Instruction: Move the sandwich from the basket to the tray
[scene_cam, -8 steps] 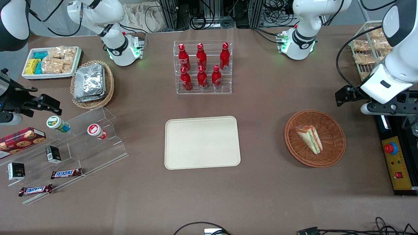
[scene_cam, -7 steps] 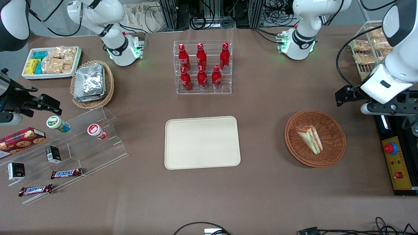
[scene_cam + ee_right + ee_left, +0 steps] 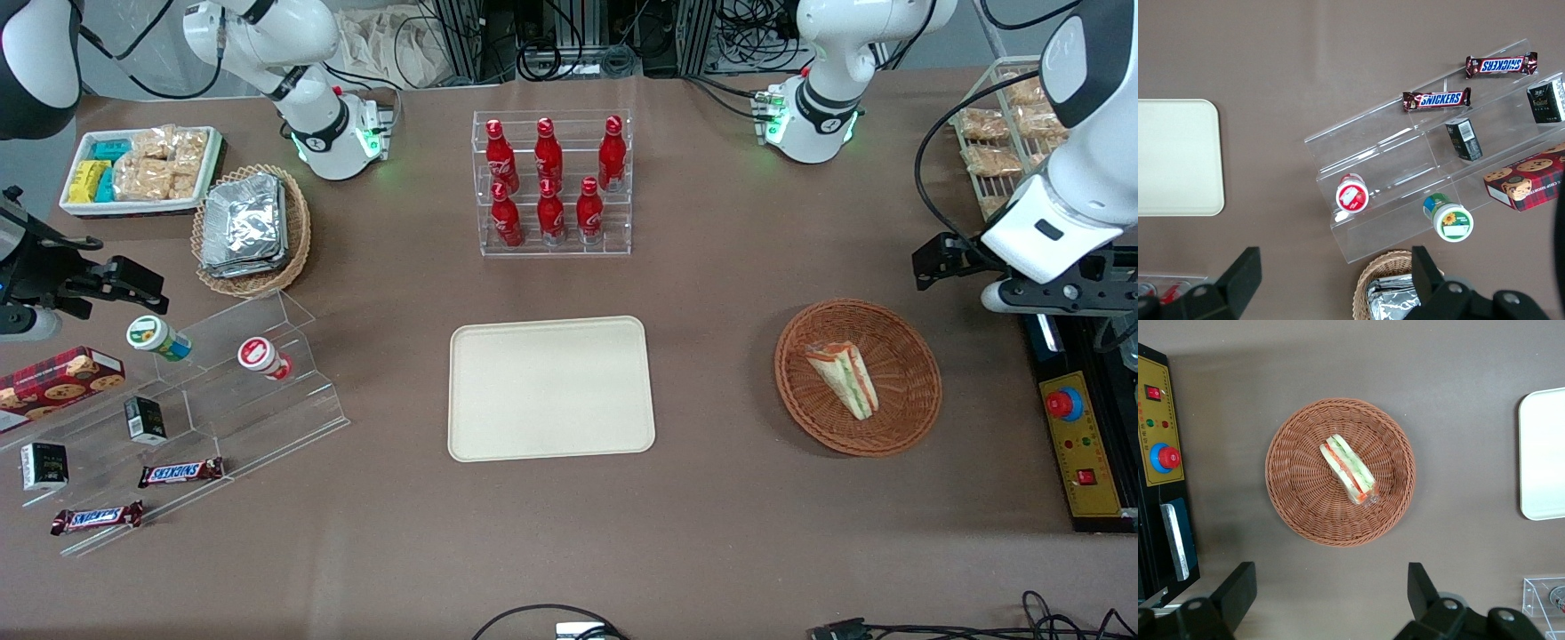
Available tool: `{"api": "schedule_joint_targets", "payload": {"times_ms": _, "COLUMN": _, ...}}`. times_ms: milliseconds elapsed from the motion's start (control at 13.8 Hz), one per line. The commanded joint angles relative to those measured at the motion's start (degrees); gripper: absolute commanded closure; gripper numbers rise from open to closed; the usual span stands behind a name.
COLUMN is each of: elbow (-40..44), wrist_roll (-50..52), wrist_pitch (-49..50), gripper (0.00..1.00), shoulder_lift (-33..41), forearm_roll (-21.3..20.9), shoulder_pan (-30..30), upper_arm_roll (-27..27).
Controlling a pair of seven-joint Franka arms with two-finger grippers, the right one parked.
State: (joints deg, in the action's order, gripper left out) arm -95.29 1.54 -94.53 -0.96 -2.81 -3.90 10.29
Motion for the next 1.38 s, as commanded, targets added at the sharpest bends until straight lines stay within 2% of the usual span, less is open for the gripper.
{"api": "schedule_joint_targets", "payload": {"times_ms": 0, "elbow": 0.1, "wrist_roll": 0.7, "wrist_pitch": 0.5, "gripper": 0.0, "shoulder_lift": -1.3, "forearm_roll": -0.3, "shoulder_pan": -0.5, "upper_arm_roll": 0.2}}
{"api": "schedule_joint_targets", "payload": {"times_ms": 290, "elbow": 1.1, "wrist_roll": 9.0, "wrist_pitch": -0.7, "gripper": 0.0, "shoulder_lift": -8.9, "forearm_roll": 0.1, "shoulder_pan": -1.1, "upper_arm_roll": 0.3}}
{"api": "schedule_joint_targets", "payload": {"times_ms": 726, "elbow": 0.7, "wrist_roll": 31.9, "wrist_pitch": -8.7, "gripper": 0.0, "shoulder_lift": -20.7, "forearm_roll": -0.3, "shoulder_pan": -0.1, "upper_arm_roll": 0.8}}
{"api": "schedule_joint_targets", "payload": {"times_ms": 1306, "elbow": -0.4, "wrist_roll": 33.2, "wrist_pitch": -12.7, "gripper": 0.0, "shoulder_lift": -29.2, "forearm_roll": -1.5, "shoulder_pan": 0.0, "upper_arm_roll": 0.3}}
